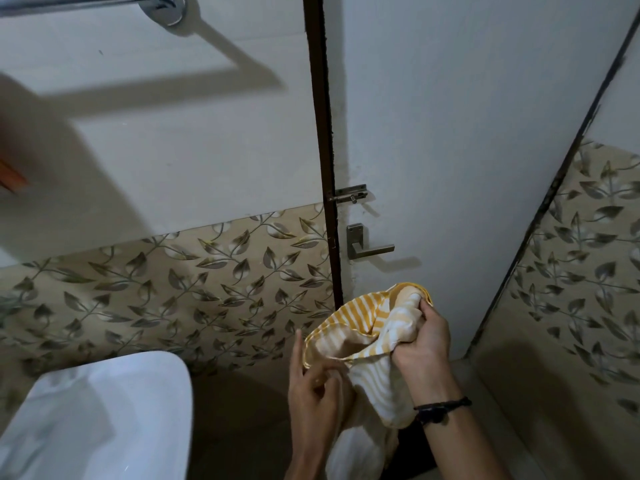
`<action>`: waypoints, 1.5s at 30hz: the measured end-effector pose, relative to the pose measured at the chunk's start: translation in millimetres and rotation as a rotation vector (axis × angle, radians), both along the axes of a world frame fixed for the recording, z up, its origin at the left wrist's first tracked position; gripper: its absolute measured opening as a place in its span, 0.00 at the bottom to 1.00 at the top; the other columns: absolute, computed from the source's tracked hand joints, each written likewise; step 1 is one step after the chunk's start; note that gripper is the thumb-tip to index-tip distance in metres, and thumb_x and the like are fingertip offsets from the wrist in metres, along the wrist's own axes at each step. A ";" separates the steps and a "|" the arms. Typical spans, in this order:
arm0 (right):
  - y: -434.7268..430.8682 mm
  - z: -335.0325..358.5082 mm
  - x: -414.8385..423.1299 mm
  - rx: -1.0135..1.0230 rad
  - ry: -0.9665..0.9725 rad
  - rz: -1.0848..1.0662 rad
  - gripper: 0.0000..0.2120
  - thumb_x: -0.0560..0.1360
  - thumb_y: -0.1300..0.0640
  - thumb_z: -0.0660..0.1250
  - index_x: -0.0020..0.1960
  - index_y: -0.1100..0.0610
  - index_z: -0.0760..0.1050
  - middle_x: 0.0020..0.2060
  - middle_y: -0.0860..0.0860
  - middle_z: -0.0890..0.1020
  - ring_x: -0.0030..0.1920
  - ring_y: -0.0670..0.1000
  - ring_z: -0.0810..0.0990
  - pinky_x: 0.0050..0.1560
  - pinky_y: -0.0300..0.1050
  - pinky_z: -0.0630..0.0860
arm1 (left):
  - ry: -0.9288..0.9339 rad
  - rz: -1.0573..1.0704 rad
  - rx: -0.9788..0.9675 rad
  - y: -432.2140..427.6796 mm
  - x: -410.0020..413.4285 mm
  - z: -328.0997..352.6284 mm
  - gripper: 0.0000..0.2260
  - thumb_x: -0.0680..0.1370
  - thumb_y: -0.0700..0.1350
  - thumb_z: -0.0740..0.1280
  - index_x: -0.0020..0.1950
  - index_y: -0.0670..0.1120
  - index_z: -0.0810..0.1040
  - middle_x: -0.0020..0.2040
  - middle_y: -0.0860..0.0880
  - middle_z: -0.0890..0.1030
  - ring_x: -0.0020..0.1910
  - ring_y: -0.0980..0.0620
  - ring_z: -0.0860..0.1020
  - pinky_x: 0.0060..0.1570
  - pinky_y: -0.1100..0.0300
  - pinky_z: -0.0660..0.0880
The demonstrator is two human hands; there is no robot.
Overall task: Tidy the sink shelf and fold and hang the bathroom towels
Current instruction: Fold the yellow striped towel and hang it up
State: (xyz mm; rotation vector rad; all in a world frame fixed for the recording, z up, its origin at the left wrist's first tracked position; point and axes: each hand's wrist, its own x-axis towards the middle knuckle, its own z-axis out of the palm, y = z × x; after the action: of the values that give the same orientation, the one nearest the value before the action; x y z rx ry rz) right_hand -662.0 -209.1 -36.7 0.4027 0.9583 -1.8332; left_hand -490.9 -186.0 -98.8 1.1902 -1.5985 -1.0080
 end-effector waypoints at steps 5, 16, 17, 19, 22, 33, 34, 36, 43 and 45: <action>-0.9 -7.7 9.6 0.005 0.016 0.034 0.12 0.81 0.53 0.64 0.56 0.60 0.80 0.51 0.56 0.82 0.51 0.55 0.81 0.67 0.56 0.74 | -0.004 -0.108 -0.023 -5.8 0.0 -9.1 0.24 0.75 0.36 0.66 0.68 0.55 0.79 0.82 0.61 0.52 0.59 0.81 0.69 0.54 0.64 0.78; 7.2 -1.9 10.6 0.053 0.012 0.040 0.13 0.81 0.52 0.64 0.44 0.60 0.77 0.39 0.54 0.79 0.38 0.51 0.79 0.37 0.46 0.77 | -0.077 -0.201 0.038 -20.5 -9.4 -26.9 0.09 0.69 0.47 0.76 0.46 0.60 0.86 0.72 0.70 0.66 0.69 0.63 0.73 0.62 0.54 0.78; 8.6 -3.0 9.1 0.060 0.026 0.037 0.12 0.81 0.53 0.64 0.45 0.60 0.78 0.40 0.54 0.80 0.39 0.52 0.80 0.38 0.46 0.76 | -0.089 -0.184 0.046 -21.0 -9.4 -27.5 0.10 0.70 0.45 0.77 0.44 0.60 0.86 0.71 0.69 0.68 0.69 0.65 0.72 0.63 0.56 0.77; 10.8 -5.1 8.2 0.063 0.078 0.023 0.09 0.80 0.53 0.65 0.49 0.59 0.78 0.45 0.56 0.82 0.44 0.54 0.81 0.43 0.48 0.77 | -0.098 -0.157 0.040 -20.8 -8.1 -27.6 0.12 0.70 0.41 0.77 0.43 0.60 0.87 0.71 0.67 0.70 0.68 0.65 0.73 0.62 0.61 0.76; 14.6 -11.7 1.8 0.146 0.371 -0.058 0.06 0.77 0.60 0.68 0.53 0.56 0.78 0.50 0.55 0.82 0.48 0.54 0.81 0.52 0.51 0.79 | -0.105 -0.093 0.012 -23.7 -3.3 -25.8 0.15 0.71 0.37 0.77 0.43 0.59 0.88 0.68 0.68 0.73 0.66 0.62 0.76 0.56 0.68 0.76; 43.9 -67.1 -68.3 0.924 1.523 0.628 0.11 0.66 0.54 0.69 0.48 0.45 0.75 0.42 0.52 0.82 0.44 0.58 0.82 0.39 0.47 0.76 | -0.186 -0.153 -0.305 -24.1 21.7 20.2 0.15 0.71 0.34 0.77 0.45 0.55 0.88 0.69 0.64 0.75 0.67 0.68 0.72 0.61 0.75 0.71; 44.9 -76.9 -73.4 0.961 1.551 0.698 0.10 0.65 0.54 0.69 0.44 0.45 0.74 0.44 0.52 0.83 0.45 0.58 0.82 0.40 0.47 0.78 | -0.187 -0.187 -0.317 -22.9 23.6 23.6 0.14 0.71 0.34 0.77 0.45 0.54 0.88 0.69 0.64 0.75 0.67 0.67 0.73 0.61 0.73 0.72; 47.3 -87.8 -78.3 0.985 1.593 0.770 0.06 0.65 0.57 0.67 0.37 0.47 0.71 0.46 0.54 0.83 0.46 0.59 0.82 0.42 0.47 0.79 | -0.184 -0.247 -0.334 -20.5 29.3 31.4 0.15 0.72 0.33 0.76 0.45 0.54 0.88 0.69 0.63 0.75 0.67 0.65 0.75 0.61 0.69 0.75; 43.1 -92.4 -73.1 0.878 1.590 0.886 0.07 0.69 0.60 0.65 0.40 0.51 0.80 0.48 0.52 0.83 0.50 0.57 0.83 0.45 0.45 0.78 | -0.291 -0.458 -0.369 -15.2 49.1 54.1 0.14 0.74 0.35 0.76 0.45 0.56 0.86 0.70 0.64 0.73 0.68 0.64 0.74 0.61 0.69 0.74; 42.2 -89.4 -72.0 0.866 1.601 0.809 0.07 0.70 0.56 0.64 0.43 0.53 0.81 0.48 0.54 0.84 0.51 0.59 0.83 0.45 0.46 0.76 | -0.358 -0.458 -0.372 -20.1 56.7 49.1 0.13 0.73 0.37 0.76 0.45 0.57 0.85 0.70 0.66 0.71 0.68 0.66 0.73 0.60 0.72 0.73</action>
State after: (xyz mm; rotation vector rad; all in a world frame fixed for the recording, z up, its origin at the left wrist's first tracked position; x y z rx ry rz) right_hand -734.0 -166.9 -126.1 -1.0467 2.4634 -0.5888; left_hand -434.2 -206.0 -49.7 0.7910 -2.2975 -0.7410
